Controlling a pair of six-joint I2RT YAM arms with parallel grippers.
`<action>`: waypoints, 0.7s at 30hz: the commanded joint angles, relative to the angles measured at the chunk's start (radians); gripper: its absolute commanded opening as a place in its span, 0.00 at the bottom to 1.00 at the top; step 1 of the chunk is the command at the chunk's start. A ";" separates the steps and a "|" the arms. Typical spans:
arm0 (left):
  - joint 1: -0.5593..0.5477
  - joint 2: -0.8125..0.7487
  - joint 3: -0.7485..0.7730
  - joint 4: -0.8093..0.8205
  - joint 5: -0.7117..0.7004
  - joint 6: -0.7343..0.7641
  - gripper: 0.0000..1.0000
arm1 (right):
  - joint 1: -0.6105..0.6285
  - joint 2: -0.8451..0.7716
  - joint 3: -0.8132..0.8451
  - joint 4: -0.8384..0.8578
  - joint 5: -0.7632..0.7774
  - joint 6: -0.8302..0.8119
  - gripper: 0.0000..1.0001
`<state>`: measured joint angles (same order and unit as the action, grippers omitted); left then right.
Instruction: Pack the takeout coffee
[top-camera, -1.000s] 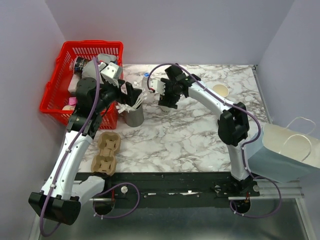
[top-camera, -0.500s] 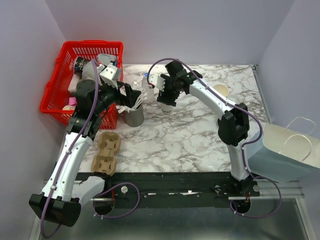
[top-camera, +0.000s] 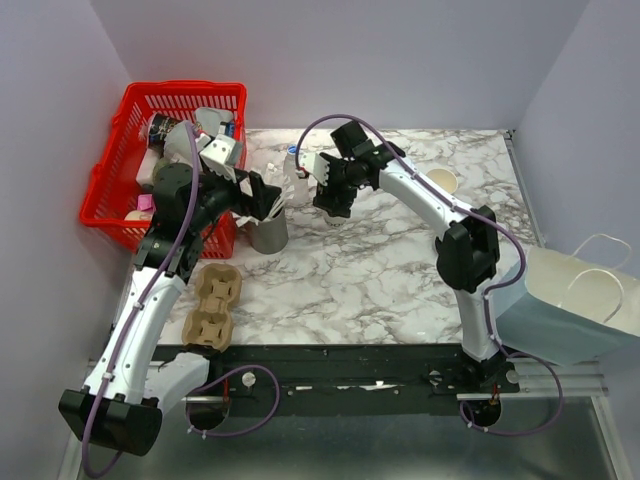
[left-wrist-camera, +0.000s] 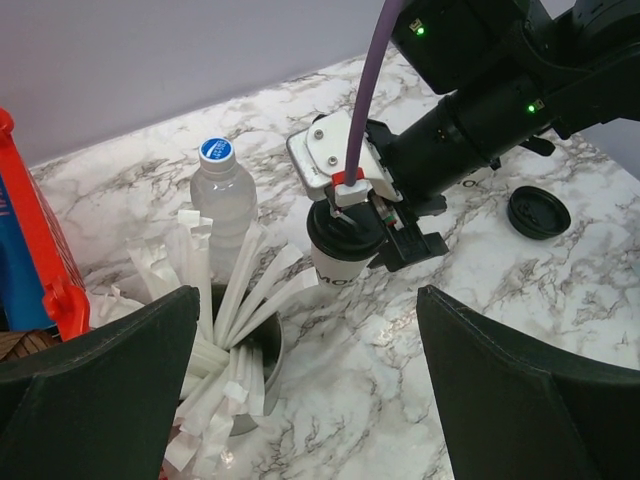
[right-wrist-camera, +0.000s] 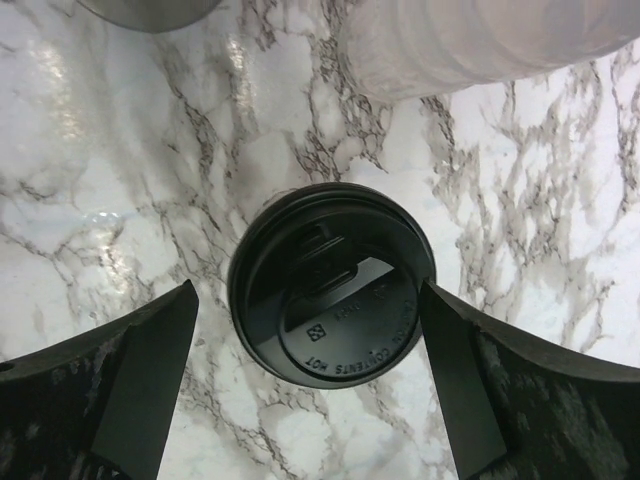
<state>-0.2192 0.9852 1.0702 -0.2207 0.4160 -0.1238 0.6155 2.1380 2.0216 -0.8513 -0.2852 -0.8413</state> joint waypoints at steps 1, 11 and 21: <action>0.015 -0.032 0.000 -0.042 0.004 0.018 0.98 | 0.006 -0.065 -0.021 -0.012 -0.126 0.045 1.00; 0.024 -0.077 0.052 -0.267 0.137 0.272 0.98 | -0.017 -0.257 -0.107 -0.023 -0.215 0.214 1.00; 0.024 0.000 0.247 -0.980 0.120 0.826 0.95 | -0.095 -0.556 -0.421 0.011 -0.106 0.353 1.00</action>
<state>-0.2020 0.9501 1.2465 -0.7979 0.5503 0.4145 0.5549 1.6463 1.6936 -0.8532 -0.4549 -0.5869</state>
